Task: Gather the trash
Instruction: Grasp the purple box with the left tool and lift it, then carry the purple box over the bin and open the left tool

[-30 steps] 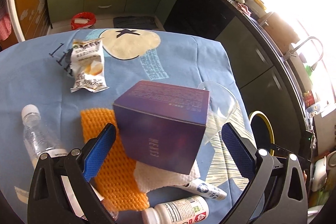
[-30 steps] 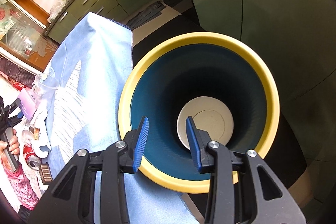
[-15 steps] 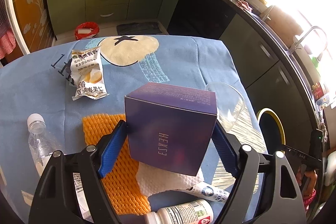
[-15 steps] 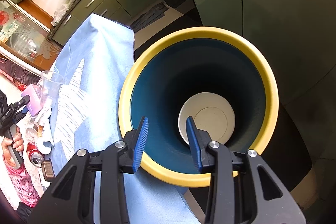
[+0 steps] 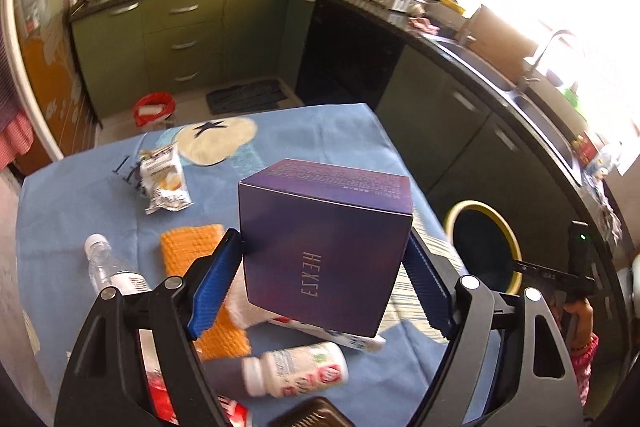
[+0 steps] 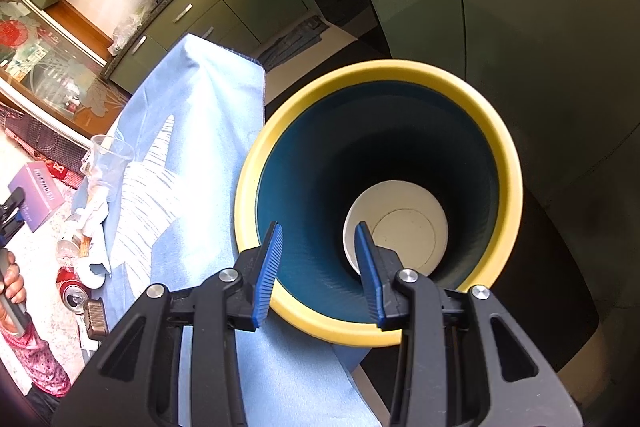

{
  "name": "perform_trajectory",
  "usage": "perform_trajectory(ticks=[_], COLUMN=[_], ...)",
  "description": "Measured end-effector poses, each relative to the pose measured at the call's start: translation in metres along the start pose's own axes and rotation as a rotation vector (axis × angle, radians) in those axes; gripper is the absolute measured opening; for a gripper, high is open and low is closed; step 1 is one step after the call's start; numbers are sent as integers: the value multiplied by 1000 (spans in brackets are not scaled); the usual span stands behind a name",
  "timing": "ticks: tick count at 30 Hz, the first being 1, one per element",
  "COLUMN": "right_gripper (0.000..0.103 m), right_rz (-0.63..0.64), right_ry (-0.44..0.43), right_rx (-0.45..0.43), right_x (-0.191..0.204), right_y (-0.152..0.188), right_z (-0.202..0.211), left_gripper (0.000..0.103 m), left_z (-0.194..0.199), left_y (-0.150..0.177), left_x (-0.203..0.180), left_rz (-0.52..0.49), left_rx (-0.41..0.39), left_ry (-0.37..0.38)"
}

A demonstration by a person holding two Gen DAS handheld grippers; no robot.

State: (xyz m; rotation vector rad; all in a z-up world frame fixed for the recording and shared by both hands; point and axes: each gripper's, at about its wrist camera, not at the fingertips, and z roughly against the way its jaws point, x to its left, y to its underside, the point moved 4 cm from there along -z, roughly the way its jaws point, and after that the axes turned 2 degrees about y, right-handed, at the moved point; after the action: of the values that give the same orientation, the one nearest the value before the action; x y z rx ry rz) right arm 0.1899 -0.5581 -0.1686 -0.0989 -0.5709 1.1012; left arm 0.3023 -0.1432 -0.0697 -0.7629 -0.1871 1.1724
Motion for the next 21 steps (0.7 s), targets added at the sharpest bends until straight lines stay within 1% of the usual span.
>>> perform_trajectory(ticks=[4,8,10,14,16,19,21], right_gripper=[36,36,36,36,36,37,39], right_rz=[10,13,12,5,1,-9,-23], right_ry=[-1,11,19,41,54,70,73], right_rx=[-34,-78,-101,-141,-158,-175,-182], right_x=[-4,-16,-23,-40,-49,-62,-70], right_y=[4,8,11,19,24,29,32], right_z=[17,41,53,78,89,102,106], left_gripper=[79,79,80,80,80,80,80], left_z=[10,-2,-18,-56,-76,-119,-143], left_y=[3,7,11,19,25,34,38], left_x=[-53,-113,-148,-208,-234,-271,-283], left_rz=[-86,-172,-220,-278,-307,-337,-343], left_rx=[-4,28,61,138,173,238,274], left_ry=[83,168,224,301,322,333,328])
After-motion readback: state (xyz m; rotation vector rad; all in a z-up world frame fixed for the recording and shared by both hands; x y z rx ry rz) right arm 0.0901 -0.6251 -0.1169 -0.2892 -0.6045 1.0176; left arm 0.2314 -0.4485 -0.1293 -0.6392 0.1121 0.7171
